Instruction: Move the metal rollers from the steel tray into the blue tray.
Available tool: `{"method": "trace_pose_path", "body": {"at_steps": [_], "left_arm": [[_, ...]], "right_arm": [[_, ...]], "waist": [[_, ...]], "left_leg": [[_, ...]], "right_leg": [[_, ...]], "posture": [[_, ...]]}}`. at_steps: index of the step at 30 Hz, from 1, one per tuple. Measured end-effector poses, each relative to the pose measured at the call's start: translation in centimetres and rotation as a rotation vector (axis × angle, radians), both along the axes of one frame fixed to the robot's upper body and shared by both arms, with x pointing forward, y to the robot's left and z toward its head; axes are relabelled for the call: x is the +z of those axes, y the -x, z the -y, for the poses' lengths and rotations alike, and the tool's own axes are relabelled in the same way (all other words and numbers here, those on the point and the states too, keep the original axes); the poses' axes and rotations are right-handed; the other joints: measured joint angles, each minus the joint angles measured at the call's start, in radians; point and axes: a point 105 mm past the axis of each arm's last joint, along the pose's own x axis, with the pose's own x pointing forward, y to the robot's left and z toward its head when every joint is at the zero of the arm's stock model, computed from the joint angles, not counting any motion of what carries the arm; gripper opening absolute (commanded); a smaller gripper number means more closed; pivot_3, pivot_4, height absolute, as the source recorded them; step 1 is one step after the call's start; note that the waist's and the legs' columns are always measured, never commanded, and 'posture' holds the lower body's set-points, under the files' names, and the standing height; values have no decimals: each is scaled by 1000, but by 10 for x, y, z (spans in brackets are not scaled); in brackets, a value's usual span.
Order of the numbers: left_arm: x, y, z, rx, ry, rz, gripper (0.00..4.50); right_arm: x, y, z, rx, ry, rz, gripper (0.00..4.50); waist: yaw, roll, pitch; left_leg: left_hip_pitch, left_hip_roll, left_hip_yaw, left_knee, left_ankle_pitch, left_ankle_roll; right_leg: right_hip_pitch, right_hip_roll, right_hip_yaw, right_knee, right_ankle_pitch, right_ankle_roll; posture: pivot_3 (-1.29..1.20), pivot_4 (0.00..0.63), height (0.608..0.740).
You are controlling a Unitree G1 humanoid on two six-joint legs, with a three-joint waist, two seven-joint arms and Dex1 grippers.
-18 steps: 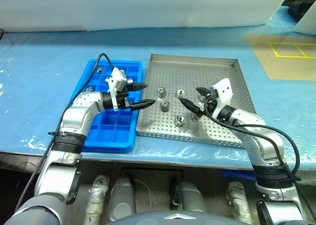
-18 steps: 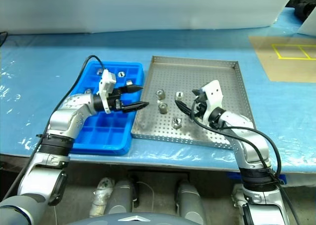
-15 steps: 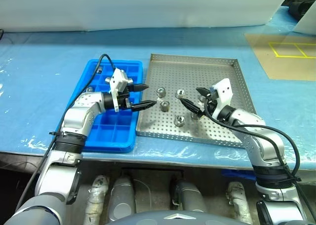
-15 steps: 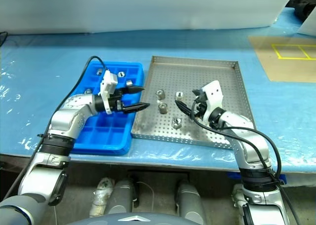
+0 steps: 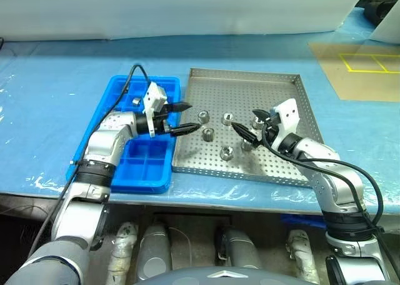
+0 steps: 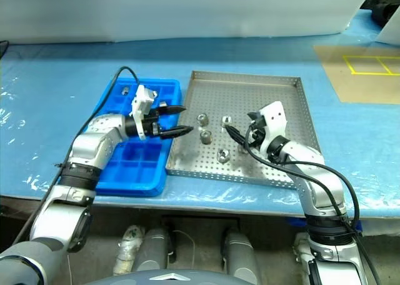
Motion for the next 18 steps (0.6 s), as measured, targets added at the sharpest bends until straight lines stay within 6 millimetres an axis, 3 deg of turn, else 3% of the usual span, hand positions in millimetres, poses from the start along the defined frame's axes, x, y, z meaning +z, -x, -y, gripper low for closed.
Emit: {"method": "trace_pose_path", "body": {"at_steps": [6, 11, 18], "left_arm": [[2, -11, 30, -84, -91, 97, 4500], [-21, -17, 54, -164, -253, 136, 4500], [-51, -26, 52, -167, -407, 92, 4500]], "right_arm": [[-1, 0, 3, -15, 1, -2, 4457], [1, 3, 4, -33, 4, 10, 4457], [-2, 10, 7, -72, 6, 11, 4457]], "waist": [[-9, 0, 0], [-11, 0, 0], [-15, 0, 0]], "left_leg": [[0, 0, 0, 0, 0, 0], [0, -1, 0, 0, -1, 1], [0, -1, 0, 0, -1, 1]], "right_leg": [[0, 0, 0, -1, 0, 0], [1, 0, 0, -2, 0, 1], [1, 0, 0, -2, 1, 1]], "posture": [[-273, 150, 740], [-313, 150, 740], [-365, 150, 740]]}}
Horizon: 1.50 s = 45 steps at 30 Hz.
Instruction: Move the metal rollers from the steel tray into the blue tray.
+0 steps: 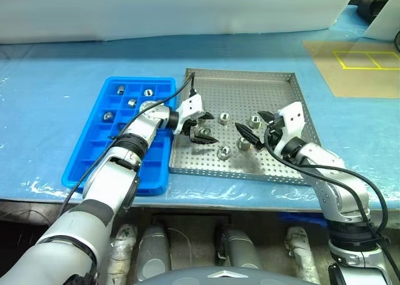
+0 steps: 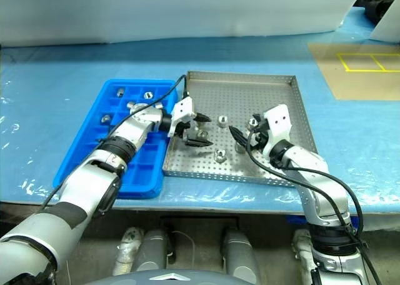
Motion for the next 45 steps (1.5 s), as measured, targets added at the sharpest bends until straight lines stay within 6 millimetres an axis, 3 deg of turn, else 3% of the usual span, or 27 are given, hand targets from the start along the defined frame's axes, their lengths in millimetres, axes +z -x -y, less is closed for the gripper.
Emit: {"method": "trace_pose_path", "body": {"at_steps": [13, 21, 24, 26, 29, 32, 36, 39, 45], "left_arm": [[-23, 2, 6, 10, -80, -29, 4500], [-31, 0, 0, 31, -141, -23, 4500], [-33, -1, -1, 36, -152, -20, 3946], [-33, 0, -2, 35, -149, -19, 3340], [-32, -3, -1, 56, -137, -4, 3340], [-31, -1, -1, 46, -121, -2, 2519], [-31, -3, -1, 58, -119, 2, 2519], [-31, -2, -2, 52, -115, -9, 1991], [-30, -4, -3, 77, -102, -14, 1991]], "right_arm": [[-4, 6, 10, -65, 1, -8, 4457], [-2, 6, 10, -80, 4, -1, 4457], [-2, 6, 11, -83, 4, -1, 4500], [-2, 6, 11, -84, 4, -1, 4500], [-2, 6, 11, -84, 4, -1, 4500], [-2, 6, 11, -82, 4, -2, 4500], [-3, 7, 9, -68, 3, -8, 4500], [-6, 13, 3, -11, 4, -35, 4500], [-9, 22, -8, 74, 22, -62, 4500]], "waist": [[-6, 0, 0], [-20, 0, 0], [-22, 0, 0], [-22, 0, 0], [-22, 0, 0], [-22, 0, 0], [-22, 0, 0], [-22, 0, 0], [-22, 0, 0]], "left_leg": [[5, 0, 0, 0, -5, 8], [9, 0, 0, 0, -6, 10], [12, 0, 0, -1, -6, 10], [12, 0, 0, -1, -6, 10], [12, 0, 0, -1, -6, 10], [12, 0, 0, -2, -6, 10], [12, 0, 0, -2, -6, 10], [13, 0, 0, -2, -6, 10], [13, 0, 1, -3, -6, 10]], "right_leg": [[11, -1, 0, -11, 1, 2], [15, -1, -1, -12, 1, 2], [18, -1, -1, -13, 1, 2], [19, -2, -1, -13, 1, 2], [19, -2, -1, -13, 1, 2], [19, -2, -1, -14, 1, 2], [19, -2, -1, -14, 1, 2], [19, -2, -1, -15, 1, 2], [19, -2, -1, -15, 1, 2]], "posture": [[-400, 150, 740], [-399, 150, 740], [-397, 150, 740], [-395, 150, 740], [-391, 150, 740], [-391, 150, 740], [-383, 150, 740], [-380, 150, 740], [-361, 150, 740]]}}
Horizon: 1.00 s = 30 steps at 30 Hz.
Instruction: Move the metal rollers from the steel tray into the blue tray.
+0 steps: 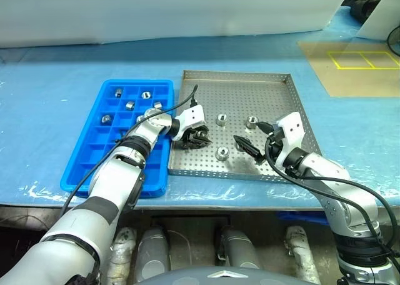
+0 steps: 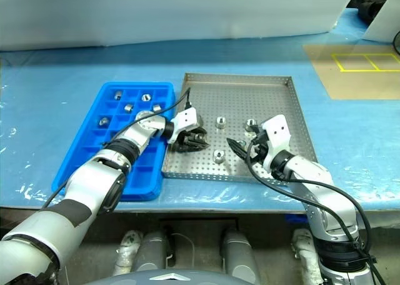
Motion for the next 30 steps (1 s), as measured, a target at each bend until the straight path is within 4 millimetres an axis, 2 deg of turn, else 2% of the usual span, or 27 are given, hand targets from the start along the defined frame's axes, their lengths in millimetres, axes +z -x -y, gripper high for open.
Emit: {"method": "trace_pose_path", "body": {"at_steps": [5, 7, 11, 17, 21, 23, 27, 30], "left_arm": [[5, -3, 0, 35, 75, -3, 1991], [9, -3, -2, 26, 95, 31, 1991], [24, -4, -5, 1, 139, 88, 1991], [61, -7, -38, -18, 182, 184, 1991], [80, 2, -73, -27, 173, 239, 1991], [87, 2, -80, 5, 178, 266, 1991], [91, 2, -84, 65, 185, 303, 1991], [85, 13, -95, 108, 190, 285, 1991]], "right_arm": [[-2, 1, -6, 36, 14, -7, 4500], [-9, 4, -11, 86, 72, -26, 4500], [-14, 7, -17, 166, 95, -53, 4500], [3, -4, -24, 221, 88, 1, 4500], [-3, -7, -37, 275, 61, -19, 4500], [-6, -10, -41, 293, 54, -31, 4500], [10, -20, -57, 356, 47, 27, 4500], [20, -26, -75, 435, 34, 56, 4500]], "waist": [[0, 0, 0], [0, 0, 0], [-1, 0, 0], [7, 0, 0], [9, 0, 1], [19, 0, 1], [36, 0, 1], [32, 0, 1]], "left_leg": [[0, 0, 0, -1, 0, 0], [-1, 0, 0, -2, 0, 0], [-6, 0, 0, -1, -1, 1], [-6, 1, 0, -3, 0, 1], [-7, 2, 0, -5, 0, 1], [-7, 2, 0, -5, 0, 0], [-8, 2, 0, -4, 0, 0], [-9, 2, 0, -4, 0, -1]], "right_leg": [[0, 0, 0, -1, 0, 0], [-1, 0, -1, -3, 0, 0], [-4, 0, -1, -4, 0, 0], [-5, 0, -3, -4, 0, 0], [-6, -1, -3, -4, 0, -1], [-7, -1, -3, -3, 0, -1], [-7, -3, -3, -2, 0, -1], [-9, -2, -3, 0, 0, -1]], "posture": [[-340, 150, 740], [-321, 150, 740], [-289, 150, 740], [-216, 150, 740], [-174, 150, 740], [-157, 150, 740], [-108, 150, 740], [-49, 150, 740]]}}
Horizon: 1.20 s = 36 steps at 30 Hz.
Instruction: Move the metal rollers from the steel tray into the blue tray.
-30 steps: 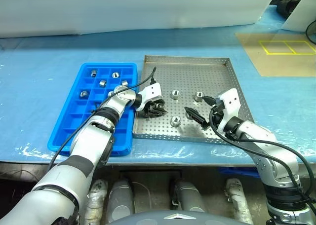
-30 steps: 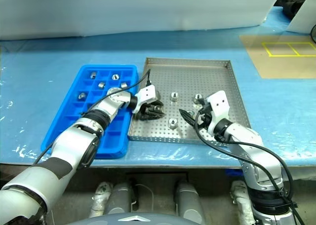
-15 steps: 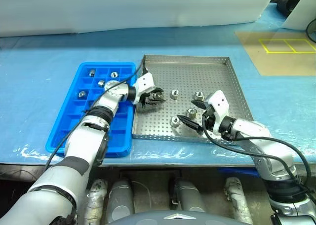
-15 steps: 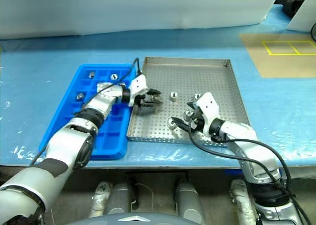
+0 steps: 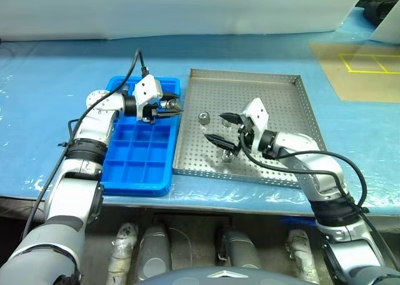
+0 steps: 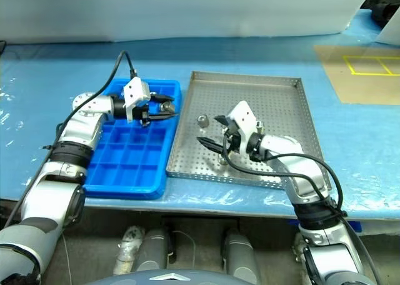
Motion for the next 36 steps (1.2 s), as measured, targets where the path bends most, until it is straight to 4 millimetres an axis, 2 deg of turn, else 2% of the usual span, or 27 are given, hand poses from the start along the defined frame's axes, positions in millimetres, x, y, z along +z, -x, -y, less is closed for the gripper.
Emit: {"method": "trace_pose_path", "body": {"at_steps": [5, 12, 18, 23, 27, 31, 36], "left_arm": [[-7, 18, -37, 134, -4, -43, 1991], [4, 47, -97, 386, 17, -36, 1991], [-7, 90, -141, 572, 12, -122, 1991], [-10, 103, -160, 655, 23, -131, 1991], [-9, 103, -168, 708, 28, -116, 1991], [-13, 98, -173, 780, -4, -80, 1991], [-27, 90, -158, 763, 26, -109, 1991]], "right_arm": [[-1, -6, -24, 104, 1, -1, 4500], [-8, -10, -38, 187, 8, -12, 4500], [-8, -5, -57, 324, -17, -49, 4500], [17, 7, -87, 516, -35, -13, 4500], [25, 11, -105, 593, -47, 3, 4500], [26, 10, -110, 612, -46, 11, 4500], [23, 7, -108, 600, -26, 17, 4500]], "waist": [[2, 0, 0], [30, 0, 0], [60, -1, 0], [95, -1, 0], [123, -1, 0], [143, -1, 0], [153, -1, 0]], "left_leg": [[-7, 0, -1, -1, 5, -8], [-9, 0, -2, -2, 6, -9], [-9, 0, -3, -3, 5, -8], [-8, 4, -4, -4, 5, -9], [-8, 6, -5, -4, 5, -9], [-9, 5, -6, -4, 5, -9], [-9, 6, -11, -4, 6, -11]], "right_leg": [[-11, 3, -3, 7, -2, -3], [-12, 3, -4, 7, -2, -3], [-13, 3, -4, 7, -3, -4], [-12, 3, -5, 8, -3, -4], [-12, 3, -5, 7, -3, -4], [-13, 2, -5, 7, -3, -4], [-13, 3, -6, 9, -3, -4]], "posture": [[27, 150, 740], [186, 150, 740], [290, 150, 740], [359, 150, 740], [391, 150, 740], [391, 150, 740], [365, 150, 740]]}}
